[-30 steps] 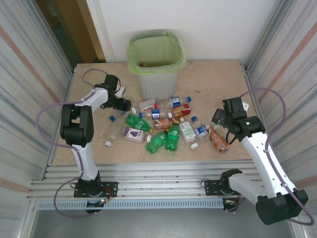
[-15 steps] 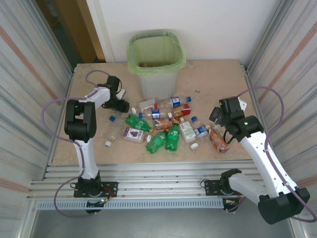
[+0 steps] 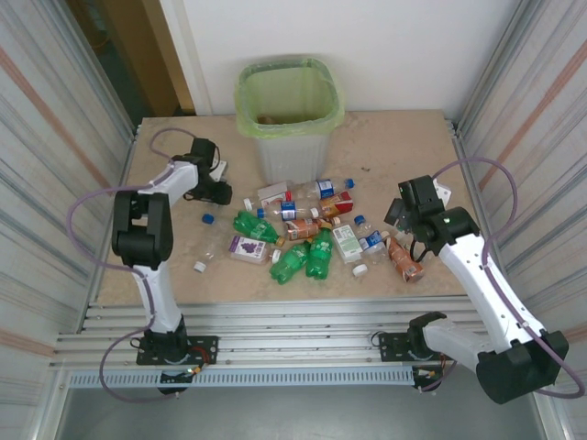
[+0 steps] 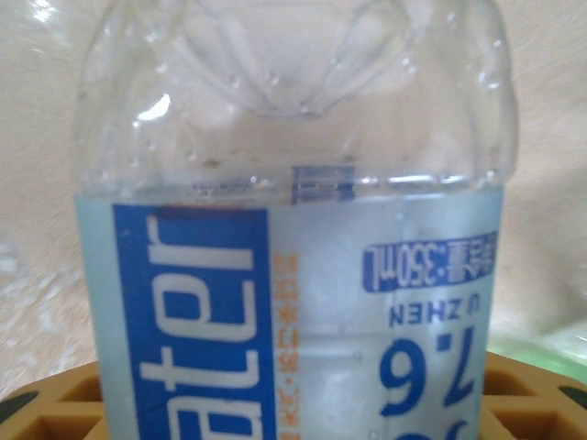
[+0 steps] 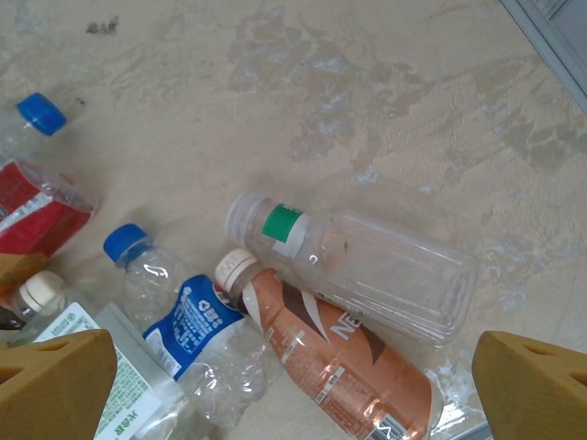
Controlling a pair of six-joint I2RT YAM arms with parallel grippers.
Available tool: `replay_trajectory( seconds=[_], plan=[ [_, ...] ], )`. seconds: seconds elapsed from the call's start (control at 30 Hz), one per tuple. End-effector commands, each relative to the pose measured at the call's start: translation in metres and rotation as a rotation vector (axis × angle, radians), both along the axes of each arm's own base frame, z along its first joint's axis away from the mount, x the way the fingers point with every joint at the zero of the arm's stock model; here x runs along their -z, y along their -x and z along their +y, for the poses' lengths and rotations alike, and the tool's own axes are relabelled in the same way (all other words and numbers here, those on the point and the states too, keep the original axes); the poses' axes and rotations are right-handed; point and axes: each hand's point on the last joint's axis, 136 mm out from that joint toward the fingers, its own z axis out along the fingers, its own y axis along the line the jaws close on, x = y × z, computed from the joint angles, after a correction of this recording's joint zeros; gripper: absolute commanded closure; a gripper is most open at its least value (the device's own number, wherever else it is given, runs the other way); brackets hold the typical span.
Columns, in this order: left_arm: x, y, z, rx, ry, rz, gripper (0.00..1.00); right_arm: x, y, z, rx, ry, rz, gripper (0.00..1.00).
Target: Put the plastic bottles in the bin
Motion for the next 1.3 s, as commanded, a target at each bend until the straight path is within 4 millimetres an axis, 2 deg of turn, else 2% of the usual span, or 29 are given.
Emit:
replay_trajectory(
  seconds=[0.0,0.43,0.6,0.7,0.83,1.13,1.27],
  plan=[
    [-0.058,-0.003,-0.007,-0.034,0.061,-0.135,0.44,0.008,0.01,-0.006,0.021,0.025,0.048,0.02],
    [-0.202,-0.006,-0.052,-0.066,0.28,-0.432,0.45,0.033,0.04,-0.02,0.041,0.019,0.149,0.02],
    [-0.261,-0.009,-0.072,-0.025,0.388,-0.569,0.45,0.03,0.049,-0.029,0.071,0.005,0.077,0.02],
    [-0.297,-0.013,-0.081,-0.008,0.458,-0.649,0.45,0.03,0.049,-0.031,0.082,-0.016,0.053,0.02],
    [-0.339,-0.018,-0.106,0.062,0.548,-0.737,0.46,0.024,0.046,-0.034,0.093,-0.018,0.041,0.02],
    [-0.378,-0.048,-0.163,0.208,0.614,-0.829,0.45,0.018,0.034,-0.029,0.087,-0.038,0.04,0.02],
    [-0.382,-0.069,-0.181,0.245,0.639,-0.848,0.46,0.021,0.033,-0.025,0.081,-0.053,0.055,0.02]
  ],
)
